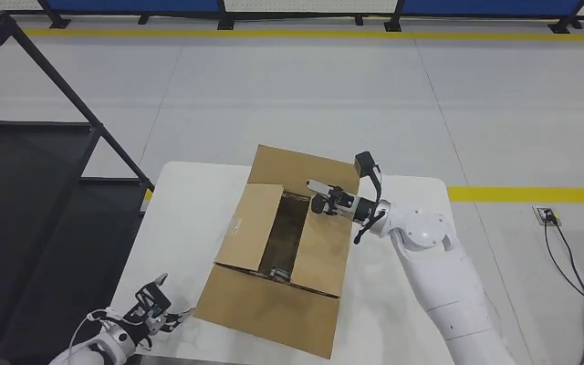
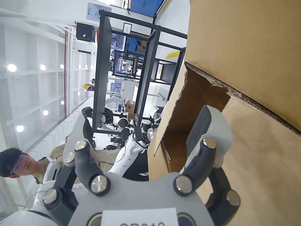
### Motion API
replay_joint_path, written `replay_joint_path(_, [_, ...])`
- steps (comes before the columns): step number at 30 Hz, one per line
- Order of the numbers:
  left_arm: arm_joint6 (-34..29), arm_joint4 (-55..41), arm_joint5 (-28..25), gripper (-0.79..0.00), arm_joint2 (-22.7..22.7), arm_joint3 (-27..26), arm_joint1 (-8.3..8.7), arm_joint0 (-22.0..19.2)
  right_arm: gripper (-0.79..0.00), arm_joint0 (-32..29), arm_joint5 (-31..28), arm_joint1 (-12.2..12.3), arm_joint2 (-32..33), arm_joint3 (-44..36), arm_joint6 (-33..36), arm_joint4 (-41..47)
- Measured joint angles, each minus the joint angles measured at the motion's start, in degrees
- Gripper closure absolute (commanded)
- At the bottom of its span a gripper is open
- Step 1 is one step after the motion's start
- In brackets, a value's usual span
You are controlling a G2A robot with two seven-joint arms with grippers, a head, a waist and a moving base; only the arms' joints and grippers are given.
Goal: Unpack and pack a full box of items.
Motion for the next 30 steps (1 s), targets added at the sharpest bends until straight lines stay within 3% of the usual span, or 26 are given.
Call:
replay_joint_path(3, [-0.9, 0.6, 1.0, -0.785, 1.7, 1.2, -0.06, -1.3, -0.785, 0.2, -0.4, 0.1, -0.1, 0.5, 0.0, 0.3])
replay_joint_path(12, [-6.3, -5.4, 12.4, -0.785, 1.1, 7.7, -0.73, -6.7, -0.785, 0.0, -1.1, 0.6, -0.2, 0.7, 0.0, 1.1])
replay_joint_path(17, [-9.3, -15.2, 24.2, -0.785, -2.6, 10.6, -1.5, -9.6, -0.785, 0.3, -1.2, 0.7, -0.5, 1.1, 0.1, 1.4])
replay_joint_path(22, [-13.2, -23.1, 37.0, -0.785, -2.5, 10.4, -2.83, -11.5, -0.785, 1.2, -1.3, 0.7, -1.3, 2.1, 0.1, 2.0])
replay_joint_path(25, [-14.2, -23.9, 39.2, -0.785, -2.1, 10.1, -3.05, -11.4, -0.785, 1.8, -1.3, 0.7, -1.8, 2.6, 0.0, 2.2])
replay_joint_path(30, [-13.1, -23.7, 35.8, -0.785, -2.4, 9.7, -2.87, -10.4, -0.785, 2.3, -1.5, 0.8, -2.2, 3.2, 0.0, 2.4])
